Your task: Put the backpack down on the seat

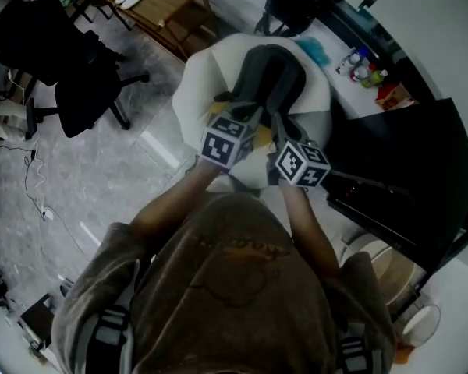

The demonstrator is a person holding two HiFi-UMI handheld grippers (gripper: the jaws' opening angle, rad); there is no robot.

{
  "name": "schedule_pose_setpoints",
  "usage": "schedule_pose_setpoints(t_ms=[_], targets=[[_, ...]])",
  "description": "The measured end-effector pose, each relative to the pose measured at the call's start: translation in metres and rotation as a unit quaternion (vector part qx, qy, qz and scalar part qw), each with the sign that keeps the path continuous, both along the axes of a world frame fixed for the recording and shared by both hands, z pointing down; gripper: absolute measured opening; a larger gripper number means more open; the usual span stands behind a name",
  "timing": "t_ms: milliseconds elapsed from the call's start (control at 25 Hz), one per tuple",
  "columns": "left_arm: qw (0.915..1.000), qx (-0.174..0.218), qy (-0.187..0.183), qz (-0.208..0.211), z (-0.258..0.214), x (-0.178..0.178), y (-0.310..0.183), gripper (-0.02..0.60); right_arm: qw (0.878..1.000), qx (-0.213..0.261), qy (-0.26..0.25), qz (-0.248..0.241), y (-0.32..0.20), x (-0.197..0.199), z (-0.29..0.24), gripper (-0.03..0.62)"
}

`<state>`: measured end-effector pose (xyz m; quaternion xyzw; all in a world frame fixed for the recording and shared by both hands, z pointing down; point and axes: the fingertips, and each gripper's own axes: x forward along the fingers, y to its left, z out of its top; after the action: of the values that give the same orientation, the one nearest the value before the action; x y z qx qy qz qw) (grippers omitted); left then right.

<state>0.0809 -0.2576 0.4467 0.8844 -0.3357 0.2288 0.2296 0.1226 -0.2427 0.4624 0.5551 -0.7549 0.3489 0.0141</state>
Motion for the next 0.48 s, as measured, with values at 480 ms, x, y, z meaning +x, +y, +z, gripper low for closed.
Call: schedule_pose_setpoints(t_ms=[480], targets=[[0.9956,0.044,0.061,0.057,-0.081,-0.009,0.033,0.0,0.99,0.11,0.023,-0.083,0.035,0.007,-0.107,0.0]])
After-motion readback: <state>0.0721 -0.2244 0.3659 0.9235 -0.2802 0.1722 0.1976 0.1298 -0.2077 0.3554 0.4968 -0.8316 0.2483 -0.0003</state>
